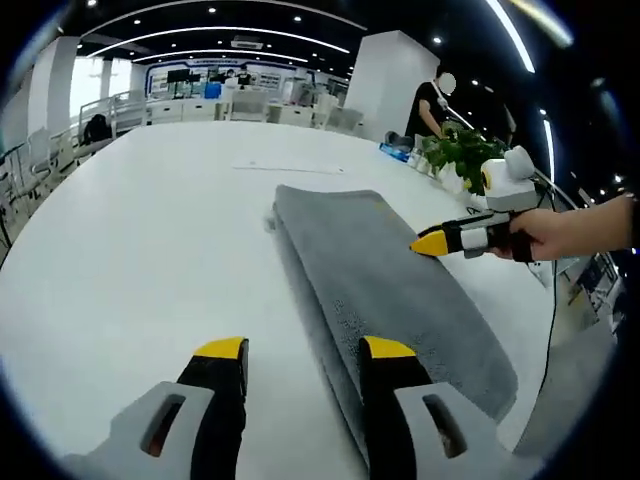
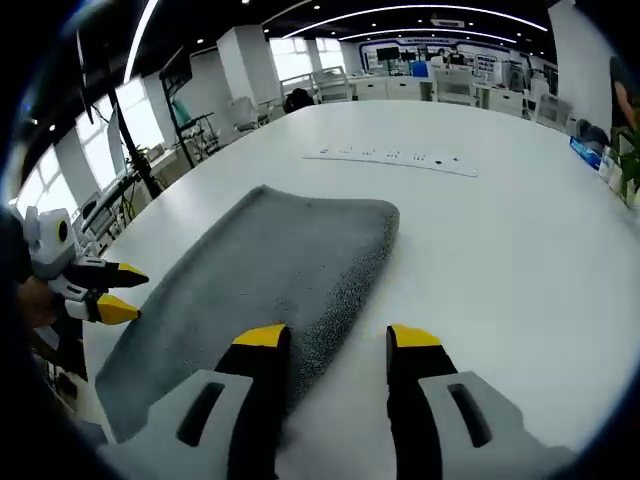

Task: Fold the towel on the table until its edges align and the towel forms a compact rectangular stack.

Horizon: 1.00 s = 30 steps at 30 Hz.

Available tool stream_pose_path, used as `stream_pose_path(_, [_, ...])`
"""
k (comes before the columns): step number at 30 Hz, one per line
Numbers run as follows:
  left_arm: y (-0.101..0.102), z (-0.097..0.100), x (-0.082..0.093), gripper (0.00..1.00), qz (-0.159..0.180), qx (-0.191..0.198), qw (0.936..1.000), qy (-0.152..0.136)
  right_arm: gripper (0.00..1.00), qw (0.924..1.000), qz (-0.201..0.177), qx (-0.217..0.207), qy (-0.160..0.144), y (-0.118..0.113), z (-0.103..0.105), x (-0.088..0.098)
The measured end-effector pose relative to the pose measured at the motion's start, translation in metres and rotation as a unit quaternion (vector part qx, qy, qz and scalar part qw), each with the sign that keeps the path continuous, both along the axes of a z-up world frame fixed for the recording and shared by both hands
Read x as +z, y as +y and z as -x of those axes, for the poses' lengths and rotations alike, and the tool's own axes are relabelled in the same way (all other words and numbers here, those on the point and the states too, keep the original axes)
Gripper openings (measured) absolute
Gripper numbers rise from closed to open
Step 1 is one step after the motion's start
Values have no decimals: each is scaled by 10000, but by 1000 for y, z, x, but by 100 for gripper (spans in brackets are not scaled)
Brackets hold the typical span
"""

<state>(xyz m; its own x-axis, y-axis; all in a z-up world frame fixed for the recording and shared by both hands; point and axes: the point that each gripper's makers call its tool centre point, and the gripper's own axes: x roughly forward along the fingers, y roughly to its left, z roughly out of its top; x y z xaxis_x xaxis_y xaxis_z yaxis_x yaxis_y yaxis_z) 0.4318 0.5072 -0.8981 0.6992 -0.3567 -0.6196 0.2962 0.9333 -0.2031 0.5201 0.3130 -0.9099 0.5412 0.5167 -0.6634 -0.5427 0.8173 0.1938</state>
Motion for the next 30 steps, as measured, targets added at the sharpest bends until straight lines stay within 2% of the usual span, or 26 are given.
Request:
stream_pose_path(6, [-6,-8,-7,44,20,4,10000,59,38,9998,-125,-137,46,-2,6,-3])
stream_pose_path(13, [-11,-16,-11,36,21,-82,10000,7,34,9991,-322,-286,45,-3,19,-1])
stream_pose_path(16, [-12,-19,-12,31,62,-110,9999,-8,27,9992,-263,-288,13,-3,26,-2])
stream_pose_path(20, [-21,-18,-13,25,117,-227,9997,-4,14,9990,-392,-199,-21,7,31,-4])
stream_pose_path(30, [-30,-13,-10,13,83,-399,9992,-43,13,9985,-469,-168,-207,5,28,-6])
